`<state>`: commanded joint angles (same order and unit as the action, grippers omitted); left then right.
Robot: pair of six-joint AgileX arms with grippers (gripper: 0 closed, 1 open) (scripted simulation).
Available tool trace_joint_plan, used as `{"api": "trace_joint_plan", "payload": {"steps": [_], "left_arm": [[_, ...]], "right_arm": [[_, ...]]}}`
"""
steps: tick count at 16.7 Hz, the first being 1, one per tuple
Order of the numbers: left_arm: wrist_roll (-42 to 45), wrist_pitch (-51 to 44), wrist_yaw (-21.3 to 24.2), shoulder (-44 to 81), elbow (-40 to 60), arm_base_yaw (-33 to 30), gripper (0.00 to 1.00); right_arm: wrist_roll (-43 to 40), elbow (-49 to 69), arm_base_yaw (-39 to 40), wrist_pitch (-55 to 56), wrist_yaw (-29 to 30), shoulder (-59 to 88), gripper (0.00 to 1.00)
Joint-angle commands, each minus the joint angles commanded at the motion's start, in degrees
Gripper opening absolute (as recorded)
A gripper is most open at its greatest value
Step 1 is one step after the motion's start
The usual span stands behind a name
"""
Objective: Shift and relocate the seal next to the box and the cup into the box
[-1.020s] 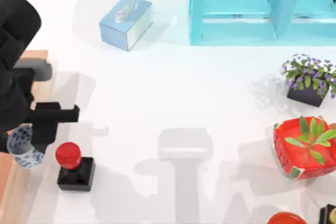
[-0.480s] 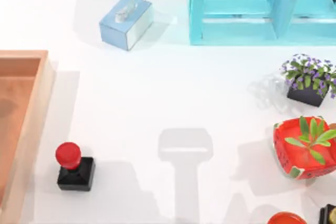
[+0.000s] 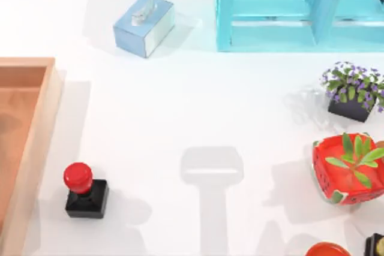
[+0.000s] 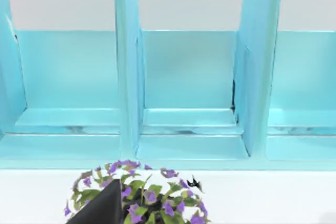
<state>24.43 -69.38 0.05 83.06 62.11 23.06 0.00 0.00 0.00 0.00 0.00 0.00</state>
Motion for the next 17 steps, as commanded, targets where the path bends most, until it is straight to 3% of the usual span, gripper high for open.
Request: {"api": "trace_joint_plan", "payload": {"steps": [8,17], "left_arm": [[0.01,5.50,-2.79,-4.14,-7.05,-2.92,0.00],[0.38,15.64,-0.01,3.83,-11.81,0.32,0.00]], "right_arm": [[0.00,0.00,0.00,0.00,0.00,0.00,1.00],[0.00,0.00,0.00,0.00,0.00,0.00,1.00]]}}
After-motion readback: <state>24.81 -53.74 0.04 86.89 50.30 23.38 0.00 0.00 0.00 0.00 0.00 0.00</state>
